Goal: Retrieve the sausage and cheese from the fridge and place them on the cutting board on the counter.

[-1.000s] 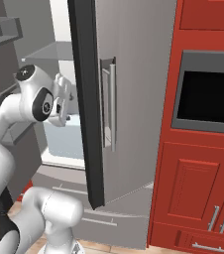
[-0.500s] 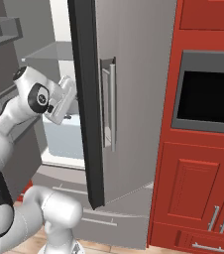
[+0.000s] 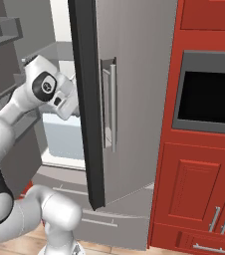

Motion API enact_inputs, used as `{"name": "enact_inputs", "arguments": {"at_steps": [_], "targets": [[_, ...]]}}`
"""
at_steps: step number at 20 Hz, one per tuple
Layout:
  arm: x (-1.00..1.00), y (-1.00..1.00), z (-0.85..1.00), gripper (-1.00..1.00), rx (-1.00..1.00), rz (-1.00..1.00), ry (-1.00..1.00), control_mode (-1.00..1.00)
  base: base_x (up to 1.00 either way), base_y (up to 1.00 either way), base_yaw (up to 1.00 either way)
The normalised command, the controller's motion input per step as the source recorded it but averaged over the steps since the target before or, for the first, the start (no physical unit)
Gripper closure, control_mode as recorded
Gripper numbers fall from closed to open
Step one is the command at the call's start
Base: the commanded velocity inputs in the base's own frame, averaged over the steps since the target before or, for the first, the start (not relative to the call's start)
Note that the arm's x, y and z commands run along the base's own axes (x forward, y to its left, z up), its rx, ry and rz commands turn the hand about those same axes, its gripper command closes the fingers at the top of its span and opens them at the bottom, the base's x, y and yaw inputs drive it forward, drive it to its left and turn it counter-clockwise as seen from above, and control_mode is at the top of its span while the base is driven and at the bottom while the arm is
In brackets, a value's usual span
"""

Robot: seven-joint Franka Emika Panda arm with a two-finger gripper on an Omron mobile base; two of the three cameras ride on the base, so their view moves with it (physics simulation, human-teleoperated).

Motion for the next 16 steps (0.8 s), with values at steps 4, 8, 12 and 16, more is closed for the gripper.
{"name": "enact_inputs", "arguments": {"at_steps": [4,8,12,16], "targets": [[-0.13,-0.23,-0.16,-1.00,0.00,-0.31,-0.09,-1.00,0.00,0.00,0.00],[-0.35,-0.28,-0.18,-1.00,0.00,-0.33,-0.12,-1.00,0.00,0.00,0.00],[-0.47,-0.30,-0.17,-1.00,0.00,-0.33,-0.19,-1.00,0.00,0.00,0.00],[-0.43,-0.39,-0.12,-1.00,0.00,-0.27,-0.22,-1.00,0.00,0.00,0.00]]}}
